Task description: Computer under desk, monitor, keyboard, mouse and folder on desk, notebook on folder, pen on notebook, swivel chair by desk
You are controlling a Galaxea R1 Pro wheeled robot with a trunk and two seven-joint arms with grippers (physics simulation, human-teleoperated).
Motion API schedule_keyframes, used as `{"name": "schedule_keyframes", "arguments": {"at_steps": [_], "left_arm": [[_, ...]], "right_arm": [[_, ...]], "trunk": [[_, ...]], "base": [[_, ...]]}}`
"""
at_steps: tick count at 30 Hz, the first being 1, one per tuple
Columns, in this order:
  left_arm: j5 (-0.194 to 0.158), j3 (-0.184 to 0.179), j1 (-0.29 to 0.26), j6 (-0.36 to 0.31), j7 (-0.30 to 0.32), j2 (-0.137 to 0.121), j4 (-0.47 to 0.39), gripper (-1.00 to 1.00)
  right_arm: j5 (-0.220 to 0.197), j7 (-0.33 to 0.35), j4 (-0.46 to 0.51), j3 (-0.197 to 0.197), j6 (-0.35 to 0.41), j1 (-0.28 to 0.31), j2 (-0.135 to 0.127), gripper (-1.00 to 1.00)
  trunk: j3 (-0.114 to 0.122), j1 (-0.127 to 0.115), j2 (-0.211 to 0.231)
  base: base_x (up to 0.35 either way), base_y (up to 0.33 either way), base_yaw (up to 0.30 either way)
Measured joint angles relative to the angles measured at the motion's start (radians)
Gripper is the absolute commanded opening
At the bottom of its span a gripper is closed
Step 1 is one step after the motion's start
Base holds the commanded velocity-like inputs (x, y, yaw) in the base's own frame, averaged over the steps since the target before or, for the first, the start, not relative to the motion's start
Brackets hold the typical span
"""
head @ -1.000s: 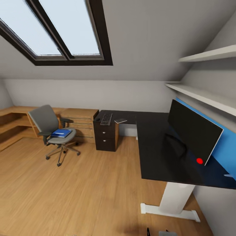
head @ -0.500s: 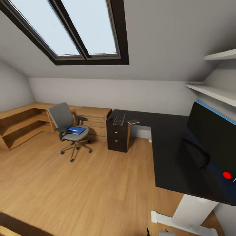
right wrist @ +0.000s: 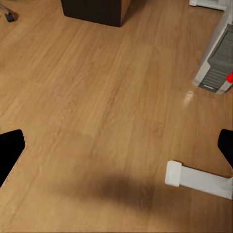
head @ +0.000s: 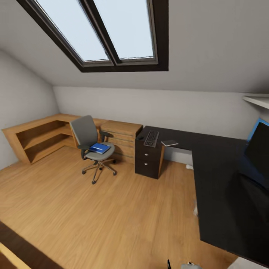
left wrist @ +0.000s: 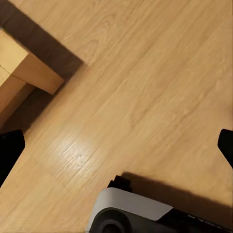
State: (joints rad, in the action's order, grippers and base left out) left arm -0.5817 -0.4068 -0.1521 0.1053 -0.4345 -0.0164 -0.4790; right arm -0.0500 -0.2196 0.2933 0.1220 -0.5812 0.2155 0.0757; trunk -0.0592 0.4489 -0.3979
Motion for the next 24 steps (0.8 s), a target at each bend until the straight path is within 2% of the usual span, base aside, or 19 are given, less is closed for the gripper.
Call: {"name": "schedule_keyframes", "arguments": {"at_steps": [9,11,13,18,24], "left_arm": [[0.001,0.000,0.000,-0.003,0.001,0.010,0.011,1.00],[0.003,0.000,0.000,0.011,0.001,0.010,0.009,1.00],[0.002,-0.001,0.000,0.055,0.000,0.010,0.009,1.00],[0.002,-0.002,0.000,0.071,0.000,0.010,0.011,1.00],[0.001,-0.002,0.000,0.074,0.001,0.010,0.011,1.00]], "right_arm": [[-0.001,-0.002,-0.008,0.000,-0.048,0.000,0.000,1.00],[-0.001,-0.002,-0.008,0.000,-0.049,0.000,0.000,1.00],[-0.001,-0.002,-0.008,-0.001,-0.050,0.000,0.000,1.00],[-0.001,-0.002,-0.010,-0.001,-0.078,0.000,0.000,1.00],[0.000,-0.002,-0.034,-0.001,-0.124,0.000,0.000,1.00]], "trunk": [[-0.007,0.000,0.000],[-0.009,0.000,0.000],[-0.010,0.000,0.000],[-0.010,0.000,0.000],[-0.004,0.000,0.000]], "base": [[0.316,0.000,0.258],[0.111,0.000,0.260],[0.037,0.000,0.268],[0.058,0.000,0.267],[0.268,0.000,0.196]]}}
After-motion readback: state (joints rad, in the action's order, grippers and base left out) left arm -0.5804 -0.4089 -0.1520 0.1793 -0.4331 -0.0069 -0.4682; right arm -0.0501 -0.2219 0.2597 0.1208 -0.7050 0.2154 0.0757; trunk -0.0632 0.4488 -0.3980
